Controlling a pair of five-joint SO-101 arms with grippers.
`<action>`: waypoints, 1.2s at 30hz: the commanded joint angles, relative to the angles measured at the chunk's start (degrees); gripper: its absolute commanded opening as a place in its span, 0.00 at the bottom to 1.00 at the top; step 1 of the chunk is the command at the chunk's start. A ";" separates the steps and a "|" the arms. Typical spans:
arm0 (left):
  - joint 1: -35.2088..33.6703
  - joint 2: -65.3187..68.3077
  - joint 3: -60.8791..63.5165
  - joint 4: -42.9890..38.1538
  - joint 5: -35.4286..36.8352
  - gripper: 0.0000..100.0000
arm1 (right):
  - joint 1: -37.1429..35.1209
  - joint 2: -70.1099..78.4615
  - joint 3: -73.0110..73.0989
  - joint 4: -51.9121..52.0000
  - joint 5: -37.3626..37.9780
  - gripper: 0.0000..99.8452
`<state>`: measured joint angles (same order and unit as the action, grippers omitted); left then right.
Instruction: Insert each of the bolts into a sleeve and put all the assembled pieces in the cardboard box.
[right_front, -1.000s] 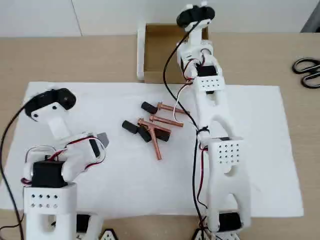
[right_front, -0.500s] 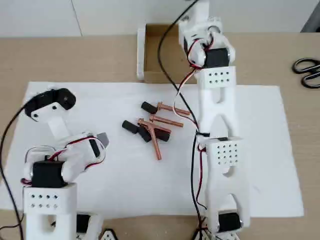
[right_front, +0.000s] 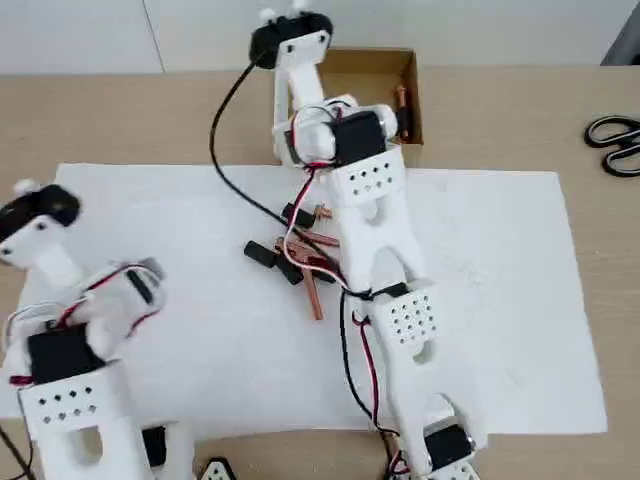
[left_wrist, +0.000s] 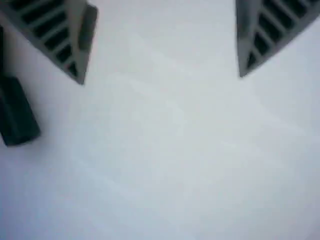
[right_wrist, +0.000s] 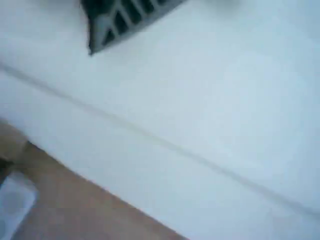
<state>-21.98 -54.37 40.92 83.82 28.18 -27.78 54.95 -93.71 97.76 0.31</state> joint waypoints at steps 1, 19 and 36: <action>-5.71 -0.62 -0.66 -1.23 -0.62 0.19 | -2.42 -4.53 -2.64 0.66 0.09 0.14; -8.09 -0.62 -0.48 -0.88 -0.62 0.19 | -2.33 -5.14 14.68 1.80 0.53 0.14; -8.00 -0.62 -0.40 -0.88 -0.62 0.19 | -7.87 -5.58 27.78 1.89 10.90 0.14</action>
<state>-29.80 -54.37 40.92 83.82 28.18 -34.73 54.24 -66.64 98.81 8.92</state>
